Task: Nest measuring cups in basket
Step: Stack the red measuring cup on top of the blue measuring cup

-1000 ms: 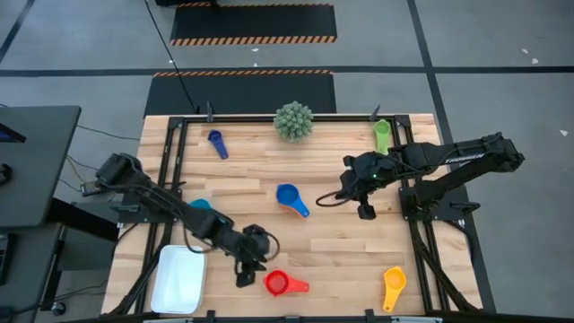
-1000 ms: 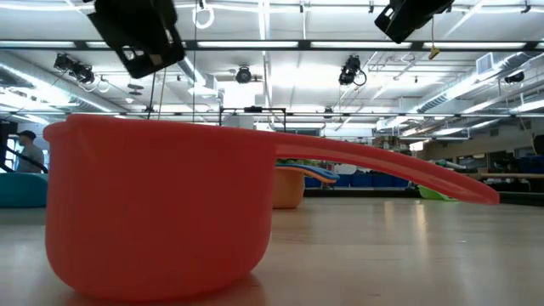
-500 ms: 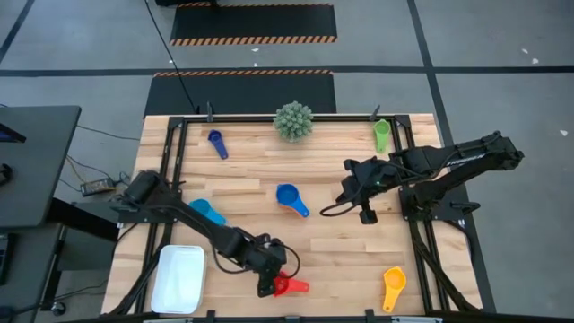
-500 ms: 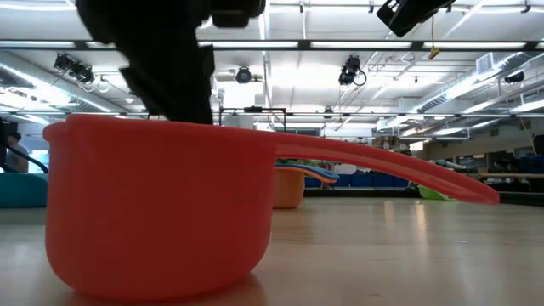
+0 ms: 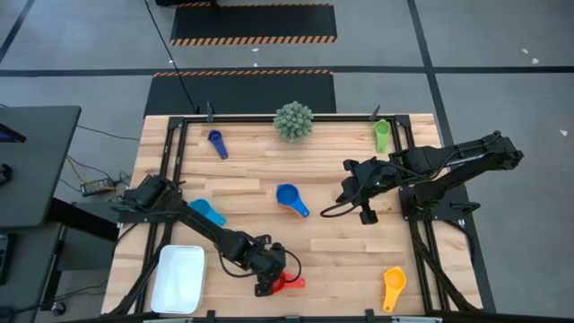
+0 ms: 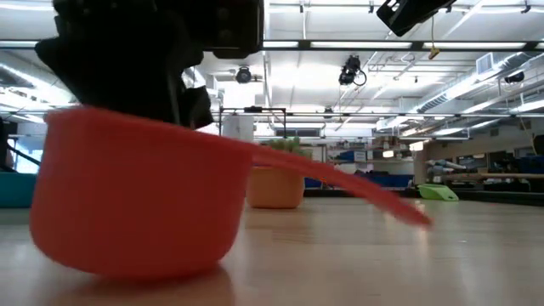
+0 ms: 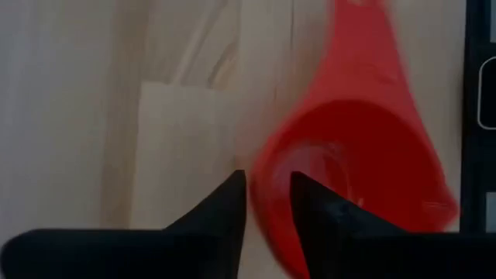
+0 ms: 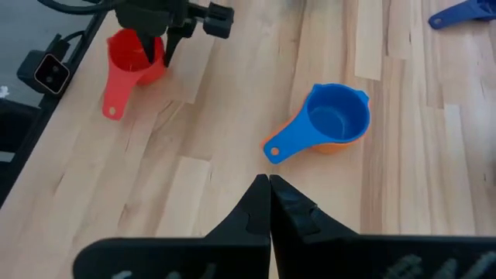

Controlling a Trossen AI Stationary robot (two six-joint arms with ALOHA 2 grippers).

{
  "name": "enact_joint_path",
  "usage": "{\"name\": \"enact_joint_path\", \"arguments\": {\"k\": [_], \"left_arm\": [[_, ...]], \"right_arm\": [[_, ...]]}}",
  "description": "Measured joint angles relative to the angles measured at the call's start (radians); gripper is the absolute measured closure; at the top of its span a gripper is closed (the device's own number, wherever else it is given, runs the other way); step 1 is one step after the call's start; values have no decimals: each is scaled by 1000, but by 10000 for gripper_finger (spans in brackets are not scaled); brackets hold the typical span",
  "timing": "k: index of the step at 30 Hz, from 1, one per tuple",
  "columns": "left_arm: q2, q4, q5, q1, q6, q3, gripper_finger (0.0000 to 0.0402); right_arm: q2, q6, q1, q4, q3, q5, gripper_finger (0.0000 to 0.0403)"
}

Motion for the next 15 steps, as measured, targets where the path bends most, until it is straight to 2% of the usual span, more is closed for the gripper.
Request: {"name": "enact_joint_path", "arguments": {"k": [5, 8, 11, 15], "left_arm": [[-6, -40, 10, 15, -3, -2, 384], [-29, -84, 7, 40, 7, 3, 388], [-53, -222, 7, 75, 66, 49, 390], [-88, -430, 3, 141, 271, 141, 392]], "right_arm": [[0, 10, 0, 1, 0, 0, 403], [0, 10, 0, 2, 0, -2, 403], [-5, 10, 2, -1, 0, -4, 403], [-21, 17, 4, -6, 13, -3, 402]]}}
